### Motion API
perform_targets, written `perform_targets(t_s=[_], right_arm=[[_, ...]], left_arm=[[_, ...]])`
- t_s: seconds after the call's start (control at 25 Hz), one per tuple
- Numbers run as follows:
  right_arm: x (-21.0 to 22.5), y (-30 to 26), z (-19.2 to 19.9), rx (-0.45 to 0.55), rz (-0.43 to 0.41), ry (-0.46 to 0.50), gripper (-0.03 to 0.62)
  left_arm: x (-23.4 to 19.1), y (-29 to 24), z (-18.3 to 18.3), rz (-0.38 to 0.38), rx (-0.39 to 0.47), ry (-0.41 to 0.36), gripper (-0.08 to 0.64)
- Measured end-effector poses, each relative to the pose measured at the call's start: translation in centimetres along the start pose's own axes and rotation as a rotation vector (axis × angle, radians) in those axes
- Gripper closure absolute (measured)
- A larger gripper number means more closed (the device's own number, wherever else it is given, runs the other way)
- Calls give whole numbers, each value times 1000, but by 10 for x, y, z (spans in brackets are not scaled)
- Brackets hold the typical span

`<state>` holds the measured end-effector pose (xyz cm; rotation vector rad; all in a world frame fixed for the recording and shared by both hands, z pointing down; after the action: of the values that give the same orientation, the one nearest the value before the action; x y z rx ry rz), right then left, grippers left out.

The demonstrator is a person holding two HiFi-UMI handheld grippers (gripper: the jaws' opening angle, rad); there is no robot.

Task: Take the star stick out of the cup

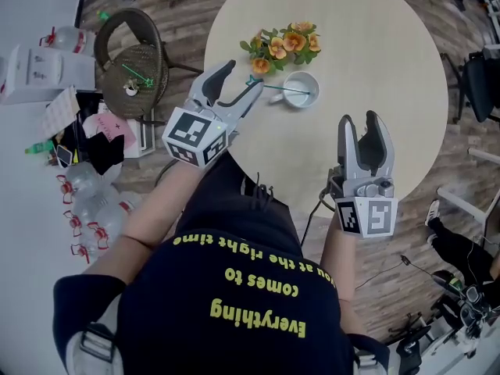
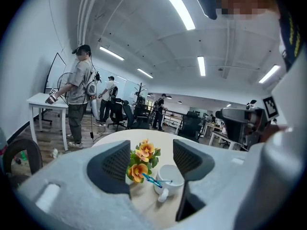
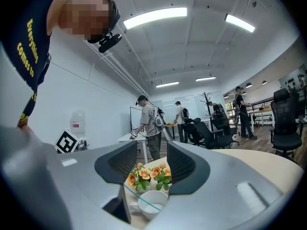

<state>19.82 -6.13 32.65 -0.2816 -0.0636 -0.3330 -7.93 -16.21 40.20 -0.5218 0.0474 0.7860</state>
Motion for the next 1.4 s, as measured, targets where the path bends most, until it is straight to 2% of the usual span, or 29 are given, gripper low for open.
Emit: perform_targets(t_s=[0.68,0.96,1.4], right_arm=[[7,-9,22,-66,-4,-20,387],[6,-10,23,-68,-3,-22,388],[6,-7,25,-73,-4,-23,388]], left_arm=[[-10,-33,35,49,-150,130,284],[-14,-37,42,70,-193,158,293],[-10,-39,47,57,-220,167,331]])
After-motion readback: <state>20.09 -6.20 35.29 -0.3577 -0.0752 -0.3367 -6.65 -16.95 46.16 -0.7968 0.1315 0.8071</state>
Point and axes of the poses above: the fingertips, and each gripper's own axes: y backward along the fingers, x to its right, z out of its underside, the point moved 10 cm from there along y, backward along the fingers, and after that the axes turned 12 degrees about -x, right-handed, at the moved point
